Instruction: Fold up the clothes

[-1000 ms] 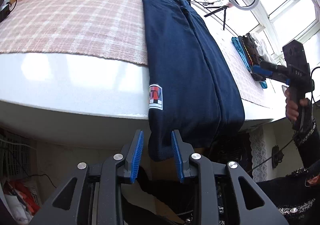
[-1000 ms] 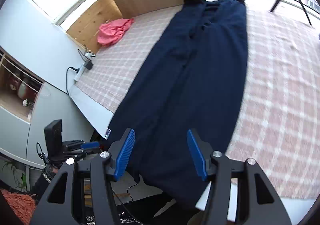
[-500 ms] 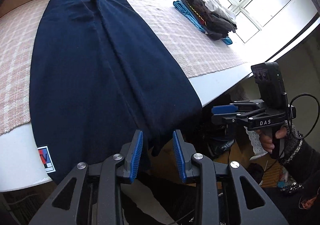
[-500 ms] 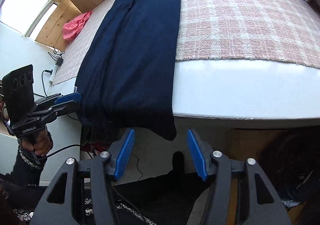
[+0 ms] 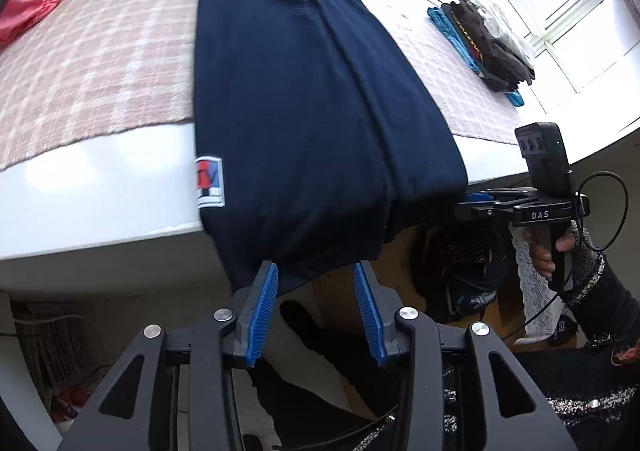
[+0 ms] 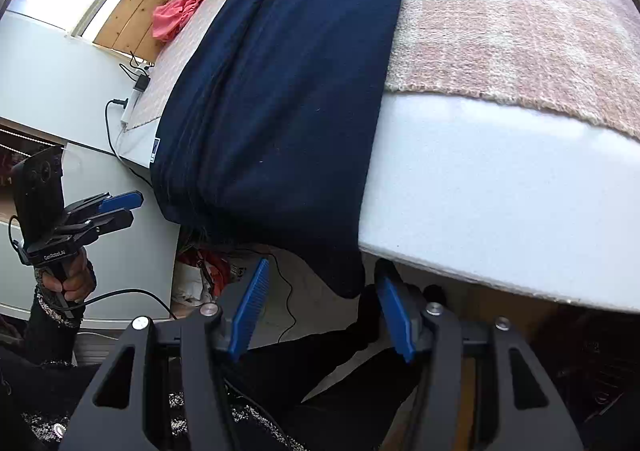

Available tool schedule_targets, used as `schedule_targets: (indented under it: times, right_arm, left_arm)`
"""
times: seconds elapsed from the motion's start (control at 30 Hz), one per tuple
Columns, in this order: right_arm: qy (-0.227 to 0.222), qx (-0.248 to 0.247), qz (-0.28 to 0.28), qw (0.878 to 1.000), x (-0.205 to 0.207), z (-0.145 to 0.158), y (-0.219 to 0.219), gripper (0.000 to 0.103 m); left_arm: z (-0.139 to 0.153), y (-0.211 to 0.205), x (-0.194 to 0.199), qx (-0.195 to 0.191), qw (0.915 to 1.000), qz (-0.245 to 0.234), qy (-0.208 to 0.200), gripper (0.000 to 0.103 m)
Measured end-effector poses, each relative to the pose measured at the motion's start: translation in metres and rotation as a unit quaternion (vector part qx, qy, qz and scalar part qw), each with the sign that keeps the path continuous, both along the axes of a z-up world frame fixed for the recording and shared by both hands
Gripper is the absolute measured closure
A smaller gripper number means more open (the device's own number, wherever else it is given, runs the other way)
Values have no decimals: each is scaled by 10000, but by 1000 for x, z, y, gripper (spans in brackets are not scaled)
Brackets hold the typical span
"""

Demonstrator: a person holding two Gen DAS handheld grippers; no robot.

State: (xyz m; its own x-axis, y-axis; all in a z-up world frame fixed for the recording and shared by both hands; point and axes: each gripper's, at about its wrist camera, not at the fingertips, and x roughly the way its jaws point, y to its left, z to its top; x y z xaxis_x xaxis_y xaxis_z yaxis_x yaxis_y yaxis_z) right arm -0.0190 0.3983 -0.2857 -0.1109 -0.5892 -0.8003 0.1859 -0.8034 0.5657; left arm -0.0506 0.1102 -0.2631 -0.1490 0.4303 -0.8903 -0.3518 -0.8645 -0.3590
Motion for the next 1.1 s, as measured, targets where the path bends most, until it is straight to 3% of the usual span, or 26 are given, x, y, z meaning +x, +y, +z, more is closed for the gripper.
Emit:
schedule_targets:
  times: [0.03,0.07,0.1,0.13,0.3,0.4,0.43,0.47,0.53,0.63,0.7,0.73,0.77,0.87,1.1]
  right_arm:
    - [13,-46,6,10000,1,0,0,49]
    - [21,-74,15,10000,1,1,-1,59]
    - [8,-102,28,9999,1,3,-2,72]
    - [-8,-113,56,9999,1,5,-4,99]
    - [-54,103,316,9994,7,14,-6,98]
    - [-21,216,231,9995,4,16,-4,96]
    - [-15,268,204,9994,2,16,-4,86]
    - [-35,280,189,9994,0,16,-5,70]
    - [-69,220,198,9995,-2,17,-9,61]
    - [-91,219,208,9995,-2,12,-16,61]
    - [-176,92,217,9996,-1,9,-19,64]
    - [-268,-34,219,9994,0,8,-19,86]
    - [-337,-108,223,9991,1,9,-20,98]
    - [-312,-222,174,9991,3,21,-19,98]
    - [34,-1355,-637,9887,1,70,3,98]
  left_arm:
    - [-6,-9,-4,-38,10000,64,-47,65]
    - [-12,-13,-7,-56,9999,82,-108,65]
    - [-17,-15,-12,-65,9998,67,-150,65]
    - [-23,-13,-15,-21,9998,6,-196,64]
    - [-45,-1,-29,271,9987,-243,-357,65]
    - [-47,1,-31,450,9980,-296,-329,77]
    - [-47,1,-31,500,9976,-327,-344,80]
    - [-46,0,-31,544,9972,-359,-355,80]
    - [-49,-1,-34,596,9965,-345,-467,79]
    - [-49,-1,-37,724,9952,-372,-545,80]
    - [-45,0,-38,813,9942,-477,-523,98]
    - [-40,4,-37,799,9943,-558,-441,97]
    - [-33,4,-35,803,9941,-653,-326,97]
    - [-11,6,-34,1011,9915,-801,-184,97]
    - [44,-4,-62,1656,9820,-907,-75,97]
